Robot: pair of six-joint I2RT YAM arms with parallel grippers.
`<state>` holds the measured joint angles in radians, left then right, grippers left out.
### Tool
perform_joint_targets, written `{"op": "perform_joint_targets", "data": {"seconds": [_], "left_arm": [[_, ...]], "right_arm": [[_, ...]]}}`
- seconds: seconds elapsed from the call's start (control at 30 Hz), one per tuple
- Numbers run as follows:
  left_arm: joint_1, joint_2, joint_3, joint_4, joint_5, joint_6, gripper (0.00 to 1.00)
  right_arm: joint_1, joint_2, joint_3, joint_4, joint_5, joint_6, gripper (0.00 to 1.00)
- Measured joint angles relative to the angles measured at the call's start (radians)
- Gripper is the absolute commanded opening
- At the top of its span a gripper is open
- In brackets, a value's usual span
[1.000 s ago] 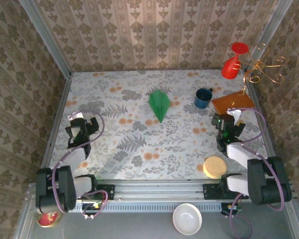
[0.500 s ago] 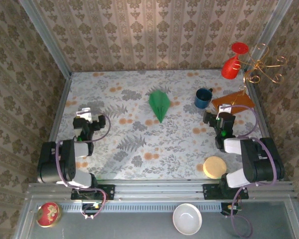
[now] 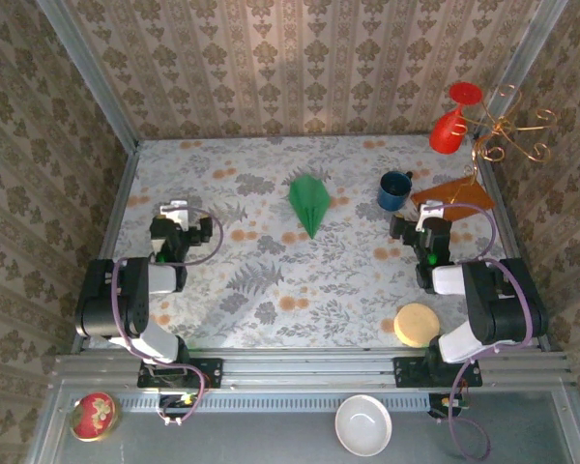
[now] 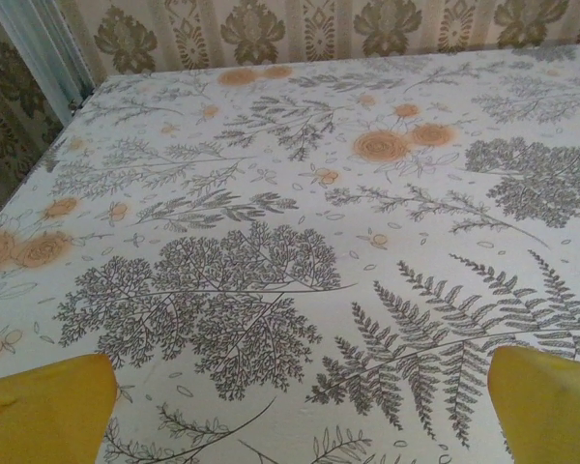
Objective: Fold a paper plane with a square sheet of paper (pick it up from the middle)
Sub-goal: Reset both arms
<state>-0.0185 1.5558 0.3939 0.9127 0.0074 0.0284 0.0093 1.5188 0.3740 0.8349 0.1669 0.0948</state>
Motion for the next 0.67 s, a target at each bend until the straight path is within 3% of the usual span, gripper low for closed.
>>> {"op": "perform_joint_targets", "data": {"seconds": [0.67], "left_arm": [[-0.001,0.000,0.000,-0.009,-0.030,0.010,1.00]], "right_arm": [[0.013,0.000,0.008,0.000,0.000,-0.016,1.00]]}}
